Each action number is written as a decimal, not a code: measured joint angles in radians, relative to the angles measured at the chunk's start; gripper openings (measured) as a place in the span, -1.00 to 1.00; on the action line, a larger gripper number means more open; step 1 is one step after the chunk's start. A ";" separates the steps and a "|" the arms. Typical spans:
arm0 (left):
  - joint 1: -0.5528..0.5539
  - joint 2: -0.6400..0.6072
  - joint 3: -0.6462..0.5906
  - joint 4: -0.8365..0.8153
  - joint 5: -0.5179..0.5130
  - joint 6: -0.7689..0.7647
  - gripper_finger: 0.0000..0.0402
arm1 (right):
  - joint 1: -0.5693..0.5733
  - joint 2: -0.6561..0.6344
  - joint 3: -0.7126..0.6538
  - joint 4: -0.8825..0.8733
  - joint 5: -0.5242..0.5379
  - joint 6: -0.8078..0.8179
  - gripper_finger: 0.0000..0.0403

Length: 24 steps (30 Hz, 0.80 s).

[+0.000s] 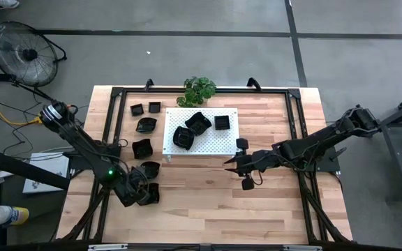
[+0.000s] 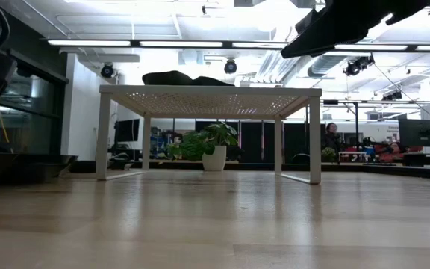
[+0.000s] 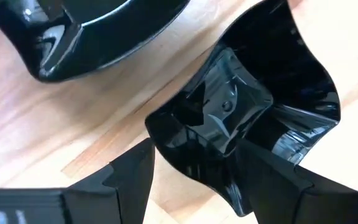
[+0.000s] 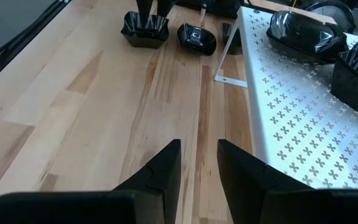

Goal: Pick & Place Mini shaped plates
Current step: Stack the distorted square plate on top of the distorted square plates on the shelf

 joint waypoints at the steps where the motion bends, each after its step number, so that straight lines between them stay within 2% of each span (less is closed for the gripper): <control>1: 0.000 0.005 0.000 0.009 0.002 -0.001 0.07 | 0.000 0.000 0.000 -0.006 0.000 0.000 -0.51; 14: 0.000 0.013 0.000 0.011 0.001 -0.009 -0.48 | 0.000 0.000 0.000 -0.064 0.007 0.000 -0.51; 20: 0.000 0.013 0.000 0.005 0.022 0.029 -0.69 | 0.000 0.000 0.000 -0.062 0.007 0.007 -0.51; 24: 0.000 0.013 0.000 0.005 0.028 0.063 -0.91 | 0.000 0.000 0.000 -0.061 0.007 0.015 -0.51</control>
